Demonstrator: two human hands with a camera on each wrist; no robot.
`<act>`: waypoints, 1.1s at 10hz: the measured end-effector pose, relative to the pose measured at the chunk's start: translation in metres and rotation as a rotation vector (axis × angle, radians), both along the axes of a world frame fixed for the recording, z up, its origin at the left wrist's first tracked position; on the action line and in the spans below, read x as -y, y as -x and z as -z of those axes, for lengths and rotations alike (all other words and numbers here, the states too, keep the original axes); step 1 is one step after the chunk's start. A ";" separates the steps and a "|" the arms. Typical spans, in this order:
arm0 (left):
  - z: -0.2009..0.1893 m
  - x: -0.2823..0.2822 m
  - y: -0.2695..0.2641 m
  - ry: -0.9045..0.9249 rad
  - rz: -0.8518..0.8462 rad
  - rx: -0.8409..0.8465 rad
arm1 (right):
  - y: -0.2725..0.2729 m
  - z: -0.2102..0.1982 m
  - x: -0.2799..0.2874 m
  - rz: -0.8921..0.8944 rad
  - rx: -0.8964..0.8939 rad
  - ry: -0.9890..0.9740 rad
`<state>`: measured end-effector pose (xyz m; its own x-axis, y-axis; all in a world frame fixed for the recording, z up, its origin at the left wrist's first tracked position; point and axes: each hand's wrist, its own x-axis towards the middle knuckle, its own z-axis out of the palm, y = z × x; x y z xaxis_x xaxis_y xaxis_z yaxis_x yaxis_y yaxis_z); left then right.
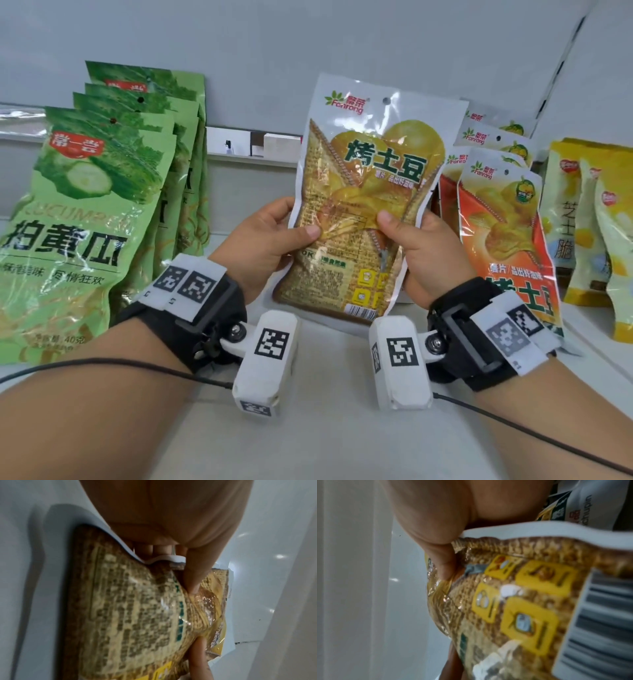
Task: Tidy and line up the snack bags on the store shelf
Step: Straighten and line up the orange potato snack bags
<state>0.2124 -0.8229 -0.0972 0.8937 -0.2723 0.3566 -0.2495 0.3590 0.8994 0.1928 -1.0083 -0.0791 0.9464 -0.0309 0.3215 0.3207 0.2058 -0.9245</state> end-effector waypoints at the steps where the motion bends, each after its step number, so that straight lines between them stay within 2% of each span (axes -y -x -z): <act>1: -0.001 0.001 0.001 0.015 0.012 0.013 | 0.000 0.000 0.002 -0.037 -0.001 -0.001; 4: -0.010 0.008 0.004 0.063 -0.065 -0.046 | 0.001 -0.013 0.009 -0.058 0.061 -0.198; 5: -0.021 0.015 0.010 0.169 -0.069 -0.037 | 0.004 -0.014 0.007 -0.106 0.034 -0.187; 6: -0.036 0.017 0.013 0.188 -0.109 -0.025 | 0.007 -0.015 0.002 -0.150 -0.008 -0.180; 8: -0.048 0.020 0.023 0.151 -0.173 -0.019 | 0.006 -0.018 0.008 -0.252 -0.162 -0.322; 10: -0.051 0.024 0.037 0.078 -0.331 -0.045 | 0.009 -0.023 0.007 -0.191 -0.201 -0.276; 11: -0.051 0.018 0.046 0.036 -0.471 -0.038 | 0.009 -0.020 0.003 -0.099 -0.042 -0.097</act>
